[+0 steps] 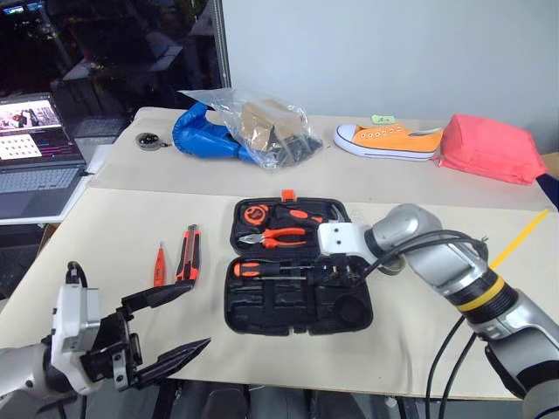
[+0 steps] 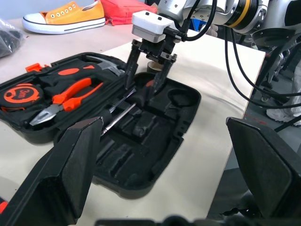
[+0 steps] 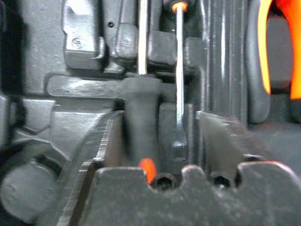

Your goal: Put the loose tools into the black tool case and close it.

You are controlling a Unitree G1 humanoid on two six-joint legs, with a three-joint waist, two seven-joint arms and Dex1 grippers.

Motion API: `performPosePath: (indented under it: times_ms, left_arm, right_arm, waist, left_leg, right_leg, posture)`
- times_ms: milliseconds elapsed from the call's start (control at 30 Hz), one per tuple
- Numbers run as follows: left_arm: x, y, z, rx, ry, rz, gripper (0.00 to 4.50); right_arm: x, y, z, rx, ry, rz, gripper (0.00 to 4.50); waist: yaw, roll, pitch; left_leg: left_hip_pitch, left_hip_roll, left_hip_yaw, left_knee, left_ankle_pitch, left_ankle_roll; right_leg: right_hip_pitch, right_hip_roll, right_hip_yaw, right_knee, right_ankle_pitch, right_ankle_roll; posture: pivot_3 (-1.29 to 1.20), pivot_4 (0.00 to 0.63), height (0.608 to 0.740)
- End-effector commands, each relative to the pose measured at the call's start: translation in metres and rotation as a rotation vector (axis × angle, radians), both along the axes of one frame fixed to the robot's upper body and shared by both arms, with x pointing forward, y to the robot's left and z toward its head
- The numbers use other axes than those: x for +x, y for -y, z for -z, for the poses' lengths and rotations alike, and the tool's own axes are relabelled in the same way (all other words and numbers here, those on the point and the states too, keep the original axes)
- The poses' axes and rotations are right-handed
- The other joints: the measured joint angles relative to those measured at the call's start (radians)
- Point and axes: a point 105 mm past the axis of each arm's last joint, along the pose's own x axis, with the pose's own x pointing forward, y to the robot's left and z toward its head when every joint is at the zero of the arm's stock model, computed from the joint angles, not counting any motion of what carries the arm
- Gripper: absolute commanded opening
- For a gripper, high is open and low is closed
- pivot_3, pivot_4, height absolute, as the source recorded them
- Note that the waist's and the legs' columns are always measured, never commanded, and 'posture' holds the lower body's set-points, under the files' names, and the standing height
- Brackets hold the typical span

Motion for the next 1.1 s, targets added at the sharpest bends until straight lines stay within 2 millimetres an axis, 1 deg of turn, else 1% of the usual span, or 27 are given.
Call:
performPosePath:
  times_ms: [33, 100, 167, 200, 233, 267, 300, 367, 400, 433, 467, 500, 600, 667, 733, 800, 900, 933, 1000, 1100]
  left_arm:
    - [0.0, 0.002, -0.002, 0.013, 0.016, 0.014, 4.5]
    - [0.001, 0.002, -0.002, 0.01, 0.016, 0.015, 4.5]
    - [0.002, 0.002, -0.001, 0.009, 0.017, 0.014, 4.5]
    - [0.003, 0.002, -0.001, 0.008, 0.018, 0.011, 4.5]
    - [0.003, 0.002, -0.001, 0.005, 0.019, 0.008, 4.5]
    - [0.003, 0.002, -0.001, 0.003, 0.021, 0.004, 4.5]
    - [0.004, 0.001, 0.0, 0.001, 0.022, -0.001, 4.5]
    - [0.003, 0.001, 0.001, -0.001, 0.022, -0.008, 4.5]
    - [0.003, 0.001, 0.001, -0.002, 0.023, -0.012, 4.5]
    - [0.003, 0.001, 0.001, -0.003, 0.023, -0.015, 4.5]
    - [0.002, 0.0, 0.002, -0.003, 0.022, -0.018, 4.5]
    - [0.002, 0.0, 0.002, -0.003, 0.021, -0.021, 4.5]
    - [0.001, -0.001, 0.005, 0.007, 0.013, -0.015, 4.5]
    - [0.001, -0.001, 0.005, 0.011, 0.013, -0.009, 4.5]
    - [0.003, -0.002, 0.005, 0.016, 0.013, 0.004, 4.5]
    - [0.005, -0.002, 0.004, 0.018, 0.014, 0.012, 4.5]
    - [0.006, -0.001, 0.003, 0.022, 0.008, 0.032, 4.5]
    - [0.007, 0.0, 0.003, 0.023, 0.008, 0.036, 4.5]
    - [0.008, 0.0, 0.003, 0.025, 0.009, 0.037, 4.5]
    - [0.009, 0.0, 0.002, 0.029, 0.012, 0.032, 4.5]
  right_arm:
    - [-0.017, -0.017, -0.034, 0.219, -0.052, -0.103, 3.21]
    - [-0.02, -0.019, -0.047, 0.337, -0.097, -0.1, 3.21]
    - [-0.021, -0.021, -0.054, 0.441, -0.153, -0.075, 2.7]
    - [-0.019, -0.021, -0.055, 0.485, -0.152, -0.05, 2.56]
    - [-0.017, -0.021, -0.055, 0.525, -0.138, -0.026, 2.24]
    - [-0.016, -0.02, -0.055, 0.561, -0.129, 0.002, 1.79]
    - [-0.017, -0.019, -0.053, 0.598, -0.127, 0.02, 1.52]
    - [-0.017, -0.016, -0.043, 0.623, -0.079, 0.069, 0.85]
    - [-0.019, -0.013, -0.035, 0.624, -0.048, 0.08, 0.44]
    - [-0.021, -0.011, -0.027, 0.618, -0.025, 0.105, 0.15]
    - [-0.021, -0.008, -0.019, 0.622, -0.005, 0.133, 0.03]
    - [-0.025, -0.007, -0.015, 0.66, -0.032, 0.151, 0.03]
    - [-0.02, -0.003, -0.009, 0.693, 0.059, 0.238, 0.03]
    - [-0.017, -0.003, -0.005, 0.685, 0.124, 0.27, 0.03]
    - [-0.014, -0.004, 0.005, 0.659, 0.156, 0.297, 0.03]
    - [-0.015, -0.005, 0.017, 0.626, 0.174, 0.298, 0.03]
    - [-0.019, 0.0, 0.057, 0.471, 0.123, 0.296, 0.03]
    - [-0.022, 0.003, 0.068, 0.419, 0.13, 0.265, 0.03]
    - [-0.023, 0.007, 0.081, 0.354, 0.134, 0.227, 0.03]
    - [-0.02, 0.011, 0.088, 0.306, 0.163, 0.185, 0.03]
  waist:
    - [-0.002, 0.0, 0.0]
    - [-0.004, 0.0, 0.0]
    - [-0.004, 0.0, 0.0]
    - [-0.004, 0.0, 0.0]
    - [-0.004, 0.0, 0.0]
    - [-0.004, -0.001, 0.0]
    - [-0.003, -0.001, 0.0]
    - [0.0, -0.001, 0.0]
    - [0.001, -0.001, 0.0]
    - [0.002, -0.001, 0.0]
    - [0.003, -0.001, 0.0]
    - [0.004, -0.001, 0.0]
    - [-0.001, -0.001, 0.0]
    - [-0.01, -0.001, 0.0]
    - [-0.014, -0.001, 0.0]
    - [-0.016, -0.001, 0.0]
    - [-0.016, -0.001, 0.0]
    - [-0.017, -0.001, -0.001]
    - [-0.018, -0.002, -0.005]
    - [-0.018, -0.007, -0.009]
  left_leg:
    - [0.0, 0.0, 0.0, 0.0, 0.0, 0.0]
    - [0.0, 0.0, 0.0, 0.0, 0.0, 0.0]
    - [0.0, 0.0, -0.001, 0.0, 0.0, 0.0]
    - [0.0, 0.0, -0.001, 0.001, 0.0, 0.0]
    - [0.0, 0.0, -0.001, 0.001, 0.0, 0.0]
    - [0.0, 0.0, -0.001, 0.001, 0.0, 0.0]
    - [0.001, 0.0, -0.001, 0.001, 0.0, 0.0]
    - [0.0, 0.0, -0.001, 0.001, 0.0, 0.0]
    - [0.0, 0.0, -0.001, 0.0, 0.0, 0.0]
    - [0.0, 0.0, -0.001, 0.0, 0.0, 0.0]
    - [-0.001, 0.0, 0.0, 0.0, 0.0, 0.0]
    - [-0.001, 0.0, 0.0, 0.0, 0.0, 0.0]
    - [0.0, 0.0, 0.0, 0.0, 0.0, -0.001]
    - [0.0, 0.0, 0.0, 0.001, 0.0, -0.001]
    - [0.001, 0.001, 0.0, 0.001, 0.0, -0.001]
    - [0.002, 0.001, 0.0, 0.001, 0.0, -0.001]
    - [0.003, 0.002, 0.0, 0.001, 0.0, -0.001]
    - [0.003, 0.003, 0.0, 0.001, 0.0, -0.001]
    - [0.005, 0.002, 0.001, 0.001, 0.0, -0.001]
    - [0.006, 0.003, 0.001, 0.0, 0.0, -0.001]
  right_leg:
    - [0.0, 0.0, 0.0, 0.0, 0.0, 0.0]
    - [0.0, 0.001, 0.0, 0.0, 0.0, 0.0]
    - [0.0, 0.001, 0.0, 0.0, 0.0, 0.0]
    - [0.001, 0.001, 0.0, 0.0, 0.0, 0.0]
    - [0.001, 0.0, 0.0, 0.0, 0.0, 0.0]
    - [0.001, 0.0, 0.0, 0.0, 0.0, 0.0]
    - [0.002, 0.0, 0.0, 0.0, 0.0, 0.0]
    - [0.001, 0.0, 0.0, 0.0, 0.0, 0.0]
    - [0.001, 0.0, 0.0, 0.0, 0.0, 0.0]
    - [0.001, 0.0, 0.0, 0.0, 0.0, 0.0]
    - [0.001, 0.0, 0.0, 0.0, 0.0, 0.0]
    - [0.0, 0.0, 0.0, 0.0, 0.0, 0.0]
    - [0.0, 0.001, 0.001, 0.0, 0.0, 0.0]
    - [0.0, 0.002, 0.002, 0.001, 0.0, 0.0]
    - [0.001, 0.003, 0.002, 0.001, 0.0, 0.0]
    - [0.002, 0.004, 0.002, 0.001, 0.0, 0.001]
    - [0.002, 0.005, 0.002, 0.001, 0.0, 0.0]
    - [0.002, 0.006, 0.002, 0.001, 0.0, 0.0]
    - [0.003, 0.006, 0.003, 0.001, 0.001, -0.003]
    - [0.004, 0.006, 0.003, 0.0, 0.001, -0.003]
  posture:
    - [0.0, 0.15, 0.74]
    - [0.0, 0.15, 0.74]
    - [0.0, 0.15, 0.74]
    - [0.0, 0.15, 0.74]
    - [0.0, 0.15, 0.74]
    - [0.0, 0.15, 0.74]
    - [0.0, 0.15, 0.74]
    - [0.0, 0.15, 0.74]
    - [0.0, 0.15, 0.74]
    - [0.0, 0.15, 0.74]
    - [0.0, 0.15, 0.74]
    - [0.0, 0.15, 0.74]
    - [0.0, 0.15, 0.74]
    - [0.0, 0.15, 0.74]
    - [0.0, 0.15, 0.74]
    - [0.0, 0.15, 0.74]
    - [0.0, 0.15, 0.74]
    - [0.0, 0.15, 0.74]
    - [0.0, 0.15, 0.74]
    - [0.0, 0.15, 0.74]
